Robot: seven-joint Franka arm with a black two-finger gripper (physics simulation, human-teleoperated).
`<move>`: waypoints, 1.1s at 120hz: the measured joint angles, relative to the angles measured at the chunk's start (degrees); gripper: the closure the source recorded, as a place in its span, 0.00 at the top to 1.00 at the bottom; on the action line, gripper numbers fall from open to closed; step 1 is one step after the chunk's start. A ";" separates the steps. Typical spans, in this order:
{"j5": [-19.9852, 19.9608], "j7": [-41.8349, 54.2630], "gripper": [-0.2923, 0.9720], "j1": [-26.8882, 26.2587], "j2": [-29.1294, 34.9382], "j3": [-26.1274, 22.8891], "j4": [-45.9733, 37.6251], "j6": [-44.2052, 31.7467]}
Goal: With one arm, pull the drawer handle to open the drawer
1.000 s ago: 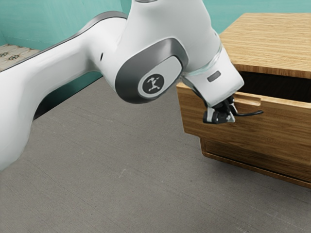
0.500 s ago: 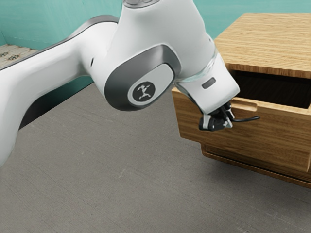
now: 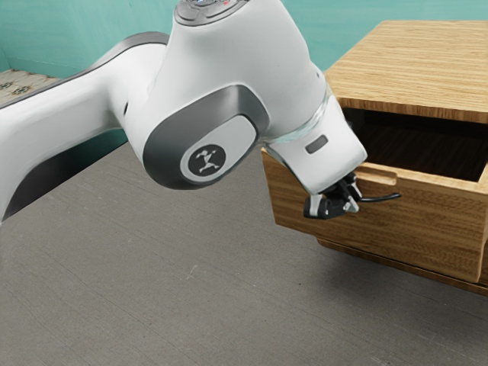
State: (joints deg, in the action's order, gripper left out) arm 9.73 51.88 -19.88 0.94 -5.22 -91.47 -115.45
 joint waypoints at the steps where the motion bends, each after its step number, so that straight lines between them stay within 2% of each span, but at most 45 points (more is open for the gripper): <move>1: 0.00 -0.03 0.22 0.00 0.09 -0.02 -0.11 -0.03; 132: 0.30 -3.66 0.21 -0.14 9.90 -1.62 -11.53 -2.67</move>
State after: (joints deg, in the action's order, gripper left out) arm 10.03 48.22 -20.02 10.83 -6.84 -103.01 -118.12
